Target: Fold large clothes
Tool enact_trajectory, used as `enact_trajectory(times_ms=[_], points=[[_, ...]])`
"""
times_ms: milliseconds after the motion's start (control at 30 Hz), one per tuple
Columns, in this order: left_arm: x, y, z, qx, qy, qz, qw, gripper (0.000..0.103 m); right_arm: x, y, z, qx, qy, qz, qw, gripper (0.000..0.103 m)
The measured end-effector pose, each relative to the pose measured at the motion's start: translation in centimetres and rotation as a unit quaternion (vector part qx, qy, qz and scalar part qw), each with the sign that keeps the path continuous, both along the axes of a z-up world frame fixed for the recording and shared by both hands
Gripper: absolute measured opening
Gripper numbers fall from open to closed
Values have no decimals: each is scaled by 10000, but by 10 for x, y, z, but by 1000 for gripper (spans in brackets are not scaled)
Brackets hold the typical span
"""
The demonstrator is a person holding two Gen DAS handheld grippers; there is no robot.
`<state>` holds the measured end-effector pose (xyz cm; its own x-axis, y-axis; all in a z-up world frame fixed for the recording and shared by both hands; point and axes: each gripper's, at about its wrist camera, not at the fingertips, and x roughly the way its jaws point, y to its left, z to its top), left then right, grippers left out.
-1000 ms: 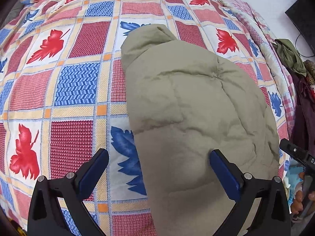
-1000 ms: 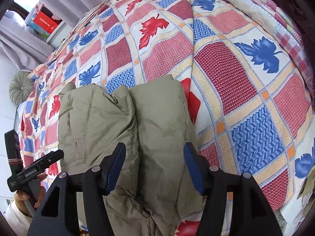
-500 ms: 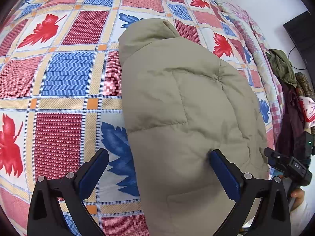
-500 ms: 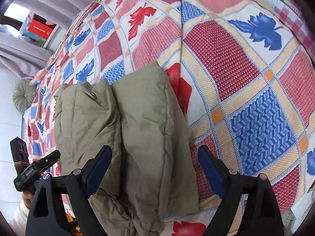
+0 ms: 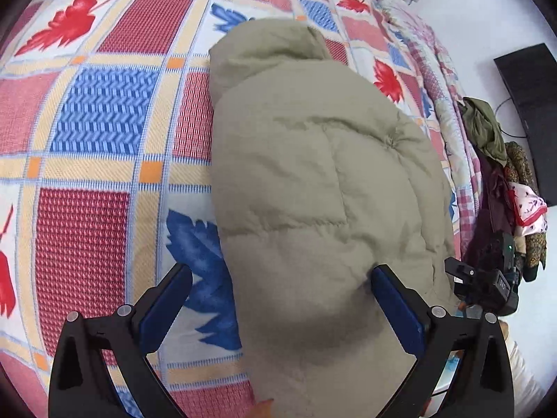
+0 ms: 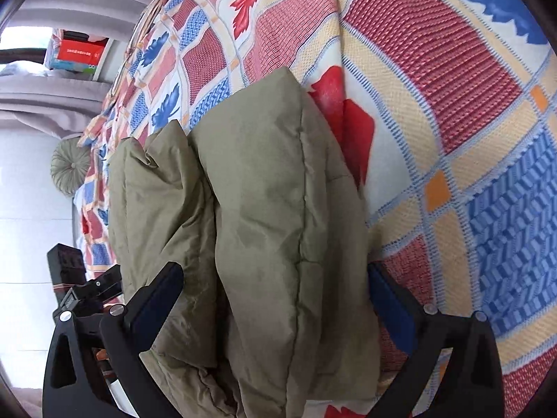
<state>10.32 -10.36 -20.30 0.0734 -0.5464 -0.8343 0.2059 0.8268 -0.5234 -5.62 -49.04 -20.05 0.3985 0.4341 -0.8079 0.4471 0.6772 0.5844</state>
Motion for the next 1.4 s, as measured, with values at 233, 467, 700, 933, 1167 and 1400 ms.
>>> enact_trajectory(times_ms=[233, 467, 700, 933, 1167, 1400], points=[[9, -2, -22, -893, 534, -390, 9938, 103, 16, 6, -7, 452, -197, 377, 9981, 103], [16, -25, -53, -1122, 860, -410, 9891, 103, 40, 21, -10, 412, -137, 1019, 9938, 103], [17, -35, -77, -1509, 1346, -410, 9785, 103, 60, 22, -43, 698, 70, 958, 9929, 103], [8, -51, -56, -1272, 963, -465, 9861, 96, 63, 26, -43, 757, 118, 768, 9941, 101], [8, -41, -17, -1354, 493, -666, 9873, 75, 64, 41, -21, 720, 39, 801, 9942, 51], [37, 13, 33, -1479, 3, -331, 9884, 75, 86, 80, 24, 618, -376, 973, 9926, 48]])
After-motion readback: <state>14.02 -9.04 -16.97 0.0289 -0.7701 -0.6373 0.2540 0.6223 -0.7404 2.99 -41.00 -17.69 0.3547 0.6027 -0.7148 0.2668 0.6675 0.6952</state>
